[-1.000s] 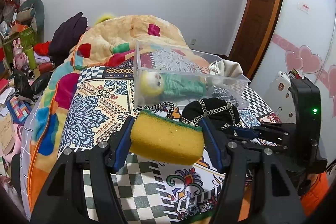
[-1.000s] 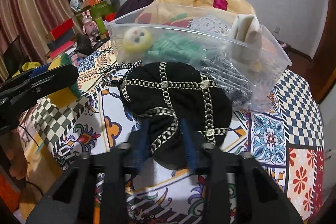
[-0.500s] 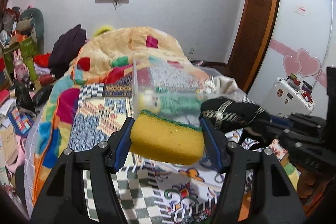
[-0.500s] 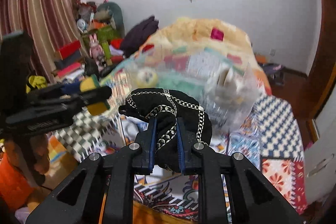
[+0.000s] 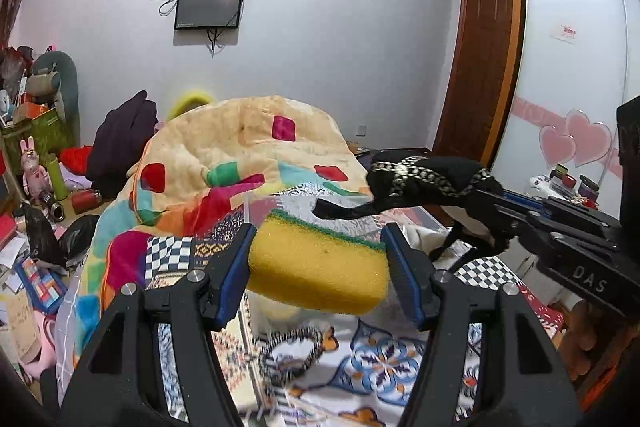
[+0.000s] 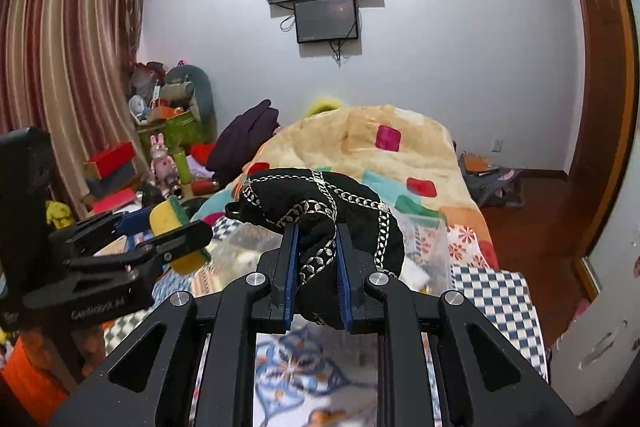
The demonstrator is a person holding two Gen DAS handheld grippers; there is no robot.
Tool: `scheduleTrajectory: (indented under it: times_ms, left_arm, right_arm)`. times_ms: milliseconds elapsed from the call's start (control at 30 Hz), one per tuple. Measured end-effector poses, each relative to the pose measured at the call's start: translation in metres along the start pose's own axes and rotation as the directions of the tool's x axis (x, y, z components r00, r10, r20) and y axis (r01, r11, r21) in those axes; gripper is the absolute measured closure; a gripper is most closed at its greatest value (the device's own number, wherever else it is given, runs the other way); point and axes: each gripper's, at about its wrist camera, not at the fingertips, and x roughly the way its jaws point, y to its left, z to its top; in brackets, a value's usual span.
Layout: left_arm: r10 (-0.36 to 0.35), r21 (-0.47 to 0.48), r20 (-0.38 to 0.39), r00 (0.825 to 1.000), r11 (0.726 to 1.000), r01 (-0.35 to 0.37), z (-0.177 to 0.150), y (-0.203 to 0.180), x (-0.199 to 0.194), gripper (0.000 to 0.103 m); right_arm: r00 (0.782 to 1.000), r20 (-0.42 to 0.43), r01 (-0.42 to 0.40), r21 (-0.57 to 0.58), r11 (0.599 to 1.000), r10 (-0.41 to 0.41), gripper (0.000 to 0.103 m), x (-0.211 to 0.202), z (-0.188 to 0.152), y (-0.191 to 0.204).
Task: Organize soft objects
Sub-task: 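Place the sponge into the box with the left tool while the right tool drops the hat in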
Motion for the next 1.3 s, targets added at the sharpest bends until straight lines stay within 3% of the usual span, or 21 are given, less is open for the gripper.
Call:
scheduleTrajectory:
  times_ms: [200, 600, 767, 967, 1067, 1133, 1200, 1300]
  left_arm:
    - [0.011, 0.019, -0.070, 0.997, 1.000, -0.009, 0.007, 0.003, 0.043, 0.040]
    - [0.092, 0.086, -0.226, 0.970, 0.994, -0.074, -0.016, -0.004, 0.106, 0.040]
    - [0.072, 0.071, -0.262, 0.962, 0.996, -0.056, -0.019, 0.001, 0.111, 0.033]
    - [0.048, 0.068, -0.240, 0.970, 0.997, -0.032, -0.015, 0.001, 0.096, 0.031]
    - [0.034, 0.067, -0.213, 0.977, 0.998, -0.020, -0.012, -0.001, 0.081, 0.029]
    - [0.020, 0.060, -0.189, 0.982, 0.998, -0.009, -0.011, 0.000, 0.068, 0.027]
    - [0.008, 0.054, -0.175, 0.985, 0.999, 0.002, -0.013, 0.000, 0.057, 0.022]
    - [0.004, 0.055, -0.167, 0.986, 0.998, 0.006, -0.019, 0.001, 0.042, 0.016]
  right_arm:
    - [0.999, -0.044, 0.022, 0.031, 0.999, -0.020, 0.087, 0.034, 0.004, -0.008]
    - [0.973, -0.222, 0.068, 0.016, 0.998, -0.063, 0.087, 0.084, -0.019, -0.022]
    - [0.967, -0.238, 0.088, -0.004, 0.996, -0.087, 0.078, 0.079, -0.025, -0.022]
    - [0.970, -0.234, 0.066, 0.007, 0.998, -0.062, 0.076, 0.069, -0.020, -0.025]
    - [0.977, -0.204, 0.066, 0.000, 0.998, -0.065, 0.065, 0.055, -0.016, -0.024]
    - [0.983, -0.169, 0.068, -0.004, 0.998, -0.067, 0.051, 0.043, -0.013, -0.022]
    - [0.989, -0.133, 0.069, -0.006, 0.998, -0.069, 0.046, 0.030, -0.010, -0.021]
    - [0.993, -0.101, 0.060, 0.000, 0.998, -0.060, 0.030, 0.012, -0.010, -0.021]
